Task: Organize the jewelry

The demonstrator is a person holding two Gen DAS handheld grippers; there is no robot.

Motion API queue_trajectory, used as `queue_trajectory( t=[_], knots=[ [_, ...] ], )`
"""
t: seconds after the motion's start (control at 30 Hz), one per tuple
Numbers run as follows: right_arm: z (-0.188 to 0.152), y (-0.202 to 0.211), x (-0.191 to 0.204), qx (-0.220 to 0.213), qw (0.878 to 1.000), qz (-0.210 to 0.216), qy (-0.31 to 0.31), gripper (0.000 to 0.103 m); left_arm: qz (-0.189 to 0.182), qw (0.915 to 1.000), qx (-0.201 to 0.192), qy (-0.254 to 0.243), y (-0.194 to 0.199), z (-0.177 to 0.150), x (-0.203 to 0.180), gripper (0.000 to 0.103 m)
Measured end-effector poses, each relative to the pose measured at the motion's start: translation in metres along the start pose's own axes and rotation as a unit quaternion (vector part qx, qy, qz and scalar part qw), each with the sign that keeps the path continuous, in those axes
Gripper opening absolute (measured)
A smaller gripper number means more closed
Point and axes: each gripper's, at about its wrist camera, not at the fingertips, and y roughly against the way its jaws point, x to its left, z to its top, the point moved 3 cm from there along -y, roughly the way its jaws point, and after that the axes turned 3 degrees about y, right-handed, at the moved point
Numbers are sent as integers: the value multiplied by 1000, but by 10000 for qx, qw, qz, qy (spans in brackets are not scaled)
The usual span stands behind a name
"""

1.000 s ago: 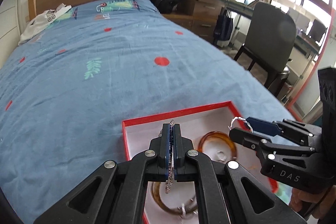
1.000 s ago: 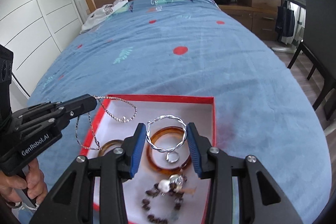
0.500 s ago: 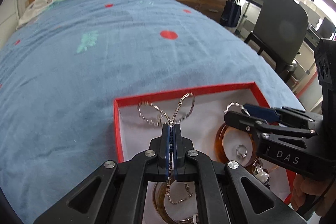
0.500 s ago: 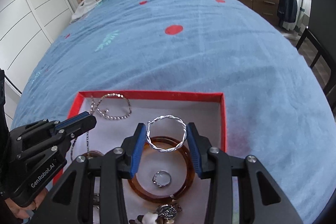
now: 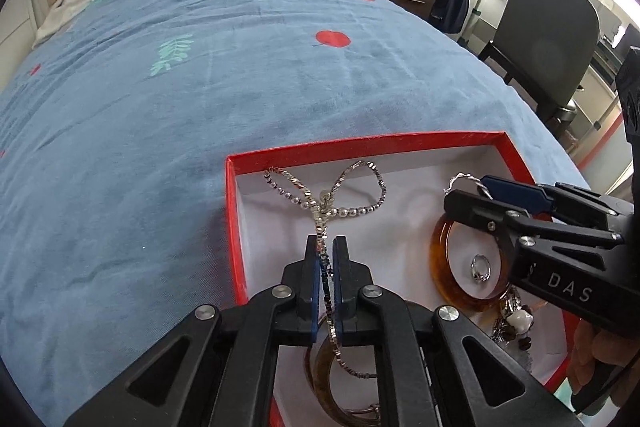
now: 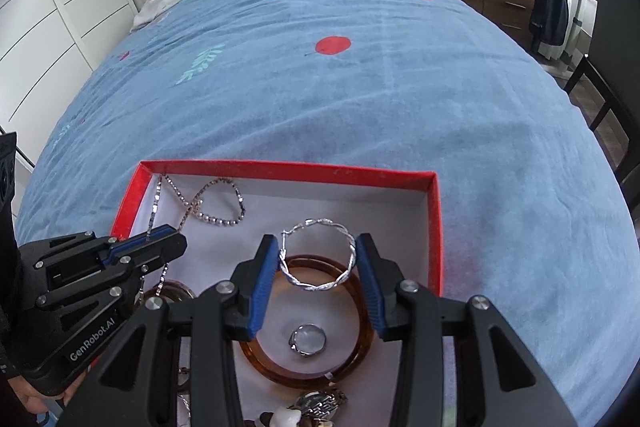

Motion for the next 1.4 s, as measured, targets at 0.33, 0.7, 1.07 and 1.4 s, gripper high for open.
queue_trajectory(
  t=[0.33,0.7,1.07,1.4],
  knots=[
    [-1,2,-3,92,9999,-123,-24,40,84,9996,-195,-188,10,-3,-10,43],
    [-7,24,-9,-131,9993,-248,-257,42,80,9988,-460,-111,33,2,-9,53],
    [-8,93,1,-718,9958,-368,-432,42,328,9938,-1025,268,100,-6,-1,70],
    [-38,142,38,-921,9942,-311,-451,42,771,9851,-1373,693,164,-34,20,81]
  ],
)
